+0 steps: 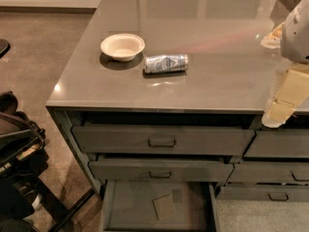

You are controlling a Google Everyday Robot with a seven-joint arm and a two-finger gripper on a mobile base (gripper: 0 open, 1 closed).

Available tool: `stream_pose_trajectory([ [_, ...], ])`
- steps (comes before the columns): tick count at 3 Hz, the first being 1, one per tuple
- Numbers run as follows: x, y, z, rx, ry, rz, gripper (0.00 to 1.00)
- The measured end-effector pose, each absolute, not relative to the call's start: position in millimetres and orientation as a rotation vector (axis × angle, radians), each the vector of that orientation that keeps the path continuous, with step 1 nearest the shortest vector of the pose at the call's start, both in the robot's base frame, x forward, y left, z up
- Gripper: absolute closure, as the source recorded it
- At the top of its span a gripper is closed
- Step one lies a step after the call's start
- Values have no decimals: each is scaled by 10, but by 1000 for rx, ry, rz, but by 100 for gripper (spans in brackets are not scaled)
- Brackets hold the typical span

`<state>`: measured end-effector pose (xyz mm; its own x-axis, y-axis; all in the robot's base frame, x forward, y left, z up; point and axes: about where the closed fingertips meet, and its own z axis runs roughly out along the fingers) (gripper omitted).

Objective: Place redbull can into bottom drawer

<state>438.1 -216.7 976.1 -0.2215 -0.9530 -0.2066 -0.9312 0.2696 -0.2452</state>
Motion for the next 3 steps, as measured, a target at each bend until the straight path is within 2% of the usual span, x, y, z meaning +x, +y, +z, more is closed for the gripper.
stream_pose_trajectory([
  [2,4614,-2198,9813,-1779,2153,-157,0],
  [3,5086,-2189,9803,-1872,2026,-191,0],
])
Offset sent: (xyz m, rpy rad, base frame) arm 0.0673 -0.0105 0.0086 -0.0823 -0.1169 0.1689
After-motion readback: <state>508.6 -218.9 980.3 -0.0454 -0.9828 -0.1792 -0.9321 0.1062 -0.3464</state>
